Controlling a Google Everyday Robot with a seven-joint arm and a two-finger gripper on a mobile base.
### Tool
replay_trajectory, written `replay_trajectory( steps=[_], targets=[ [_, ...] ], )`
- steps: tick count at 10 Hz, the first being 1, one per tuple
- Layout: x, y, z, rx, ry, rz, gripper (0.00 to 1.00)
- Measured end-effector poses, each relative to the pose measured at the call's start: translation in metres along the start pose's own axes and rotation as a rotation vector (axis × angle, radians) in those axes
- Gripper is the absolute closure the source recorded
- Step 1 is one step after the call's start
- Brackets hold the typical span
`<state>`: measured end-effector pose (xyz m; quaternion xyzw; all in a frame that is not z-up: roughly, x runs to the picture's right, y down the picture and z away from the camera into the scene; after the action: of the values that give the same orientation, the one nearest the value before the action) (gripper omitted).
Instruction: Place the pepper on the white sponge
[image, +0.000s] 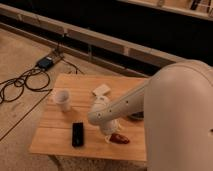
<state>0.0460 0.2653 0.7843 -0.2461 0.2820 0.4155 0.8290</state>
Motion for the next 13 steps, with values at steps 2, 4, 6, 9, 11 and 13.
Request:
replay_trajectory(
  steps=[2,4,6,9,11,13],
  targets=[
    [0.003,0.006,0.002,-0.03,0.006,-0.006,0.36],
    [0.004,0.009,0.004,-0.049,0.006,-0.005,0.51],
    [0.003,0.008,0.007,-0.061,0.004,0.005,0.73],
    [0.001,0.006,0.01,-0.068,0.002,0.012,0.89],
    [-0.001,0.006,0.009,-0.076,0.001,0.017,0.89],
    [-0.004,0.004,-0.003,-0.087,-0.002,0.036,0.89]
  ],
)
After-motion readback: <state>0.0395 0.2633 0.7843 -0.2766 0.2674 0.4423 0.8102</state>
